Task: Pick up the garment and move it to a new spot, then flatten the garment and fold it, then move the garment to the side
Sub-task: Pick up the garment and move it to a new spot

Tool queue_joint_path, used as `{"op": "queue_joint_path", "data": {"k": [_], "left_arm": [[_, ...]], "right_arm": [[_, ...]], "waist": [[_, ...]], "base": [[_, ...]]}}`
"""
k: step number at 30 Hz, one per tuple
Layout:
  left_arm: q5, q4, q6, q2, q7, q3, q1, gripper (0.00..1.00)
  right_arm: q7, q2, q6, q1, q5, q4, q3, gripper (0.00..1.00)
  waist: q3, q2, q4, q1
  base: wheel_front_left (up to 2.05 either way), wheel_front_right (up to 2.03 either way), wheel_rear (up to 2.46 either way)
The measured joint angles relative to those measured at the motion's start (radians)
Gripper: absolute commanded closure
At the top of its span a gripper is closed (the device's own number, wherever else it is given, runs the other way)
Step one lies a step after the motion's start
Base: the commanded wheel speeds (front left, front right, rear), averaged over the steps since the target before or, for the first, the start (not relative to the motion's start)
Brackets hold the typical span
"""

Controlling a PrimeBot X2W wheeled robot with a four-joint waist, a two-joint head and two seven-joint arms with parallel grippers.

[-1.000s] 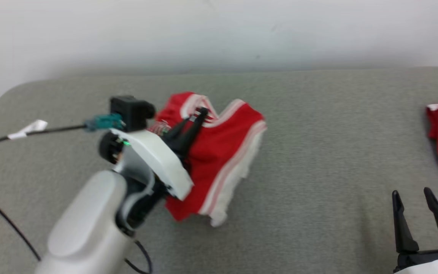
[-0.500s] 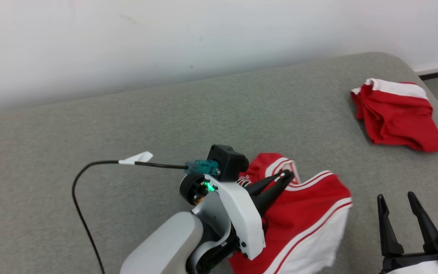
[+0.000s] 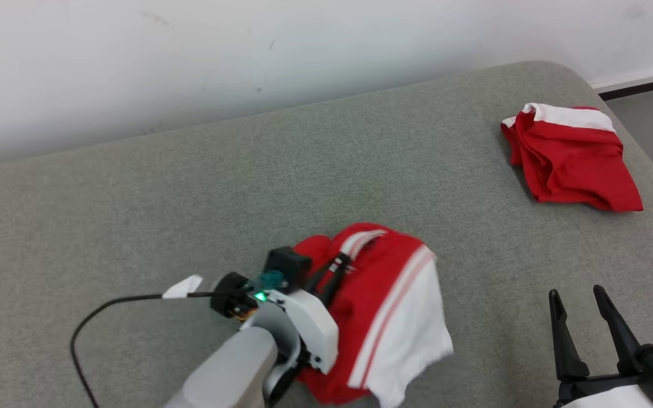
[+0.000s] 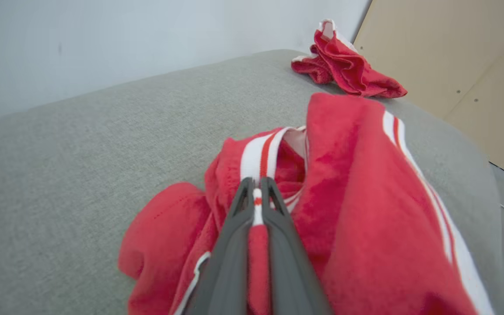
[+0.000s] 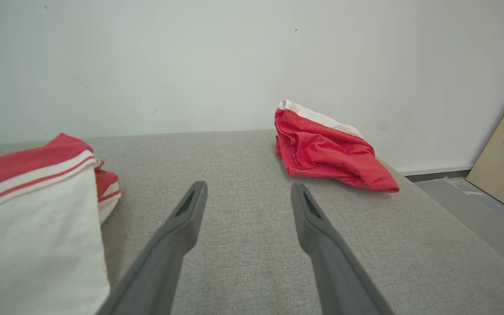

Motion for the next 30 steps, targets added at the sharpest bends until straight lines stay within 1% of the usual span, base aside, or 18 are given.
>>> {"op": "queue_joint_path", "data": {"k": [1, 3, 5, 8, 9, 10, 11, 12, 15, 18, 23, 30], "left_arm": [[0.008, 0.034, 0.016, -0.001, -0.041, 0.005, -0.011, 1.00], [0.014, 0.096, 0.034, -0.005, -0.087, 0.018, -0.035, 1.00], [0.015, 0.141, 0.059, -0.011, -0.114, 0.034, -0.053, 1.00], [0.021, 0.195, 0.082, -0.016, -0.136, 0.058, -0.081, 1.00], [0.024, 0.207, 0.083, -0.016, -0.137, 0.062, -0.085, 0.71], [0.026, 0.215, 0.084, -0.017, -0.138, 0.067, -0.087, 0.51], [0.027, 0.218, 0.083, -0.019, -0.141, 0.071, -0.088, 0.02], [0.031, 0.215, 0.082, -0.020, -0.141, 0.078, -0.087, 0.00], [0.043, 0.178, 0.091, -0.024, -0.142, 0.109, -0.080, 0.00], [0.050, 0.121, 0.091, -0.026, -0.142, 0.152, -0.041, 0.00], [0.073, -0.017, 0.091, -0.017, -0.143, 0.242, 0.040, 0.00], [0.128, -0.231, 0.093, 0.004, -0.143, 0.374, 0.221, 0.00]], "right_arm": [[0.000, 0.000, 0.000, -0.004, -0.001, 0.002, 0.003, 0.00], [0.000, -0.001, 0.000, -0.005, -0.001, 0.006, 0.007, 0.00], [0.000, -0.002, 0.000, -0.006, -0.002, 0.011, 0.011, 0.00], [0.000, -0.003, 0.000, -0.007, -0.003, 0.016, 0.015, 0.00], [0.000, -0.003, 0.000, -0.007, -0.004, 0.018, 0.017, 0.00], [0.000, -0.003, 0.000, -0.007, -0.004, 0.019, 0.019, 0.00], [0.000, -0.003, 0.000, -0.007, -0.004, 0.020, 0.020, 0.00], [0.000, -0.003, 0.000, -0.007, -0.004, 0.020, 0.020, 0.00], [0.000, -0.005, 0.000, -0.006, -0.005, 0.021, 0.018, 0.00], [0.000, -0.007, 0.000, -0.001, -0.006, 0.021, 0.008, 0.00], [0.000, -0.010, 0.000, 0.017, -0.009, 0.019, -0.016, 0.00], [0.000, -0.018, 0.000, 0.046, -0.015, 0.013, -0.049, 0.00]], "waist": [[-0.001, 0.0000, 0.001, 0.0000], [-0.005, 0.0000, 0.005, 0.0000], [-0.008, 0.0000, 0.009, 0.0000], [-0.012, 0.0000, 0.015, 0.0000], [-0.014, 0.0000, 0.017, 0.0000], [-0.015, 0.0000, 0.018, 0.0000], [-0.016, 0.0000, 0.019, 0.0000], [-0.017, 0.0000, 0.021, 0.0000], [-0.023, 0.0000, 0.029, 0.0000], [-0.028, 0.0000, 0.041, 0.0000], [-0.044, 0.0000, 0.067, 0.0000], [-0.077, 0.0000, 0.110, 0.0000]], "base": [[0.00, 0.00, 0.00], [0.00, 0.00, 0.00], [0.00, 0.00, 0.00], [0.00, 0.00, 0.00], [0.00, 0.00, 0.00], [0.00, 0.00, 0.00], [0.00, 0.00, 0.00], [0.00, 0.00, 0.00], [0.00, 0.00, 0.00], [0.00, 0.00, 0.00], [0.00, 0.00, 0.00], [0.00, 0.00, 0.00]]}}
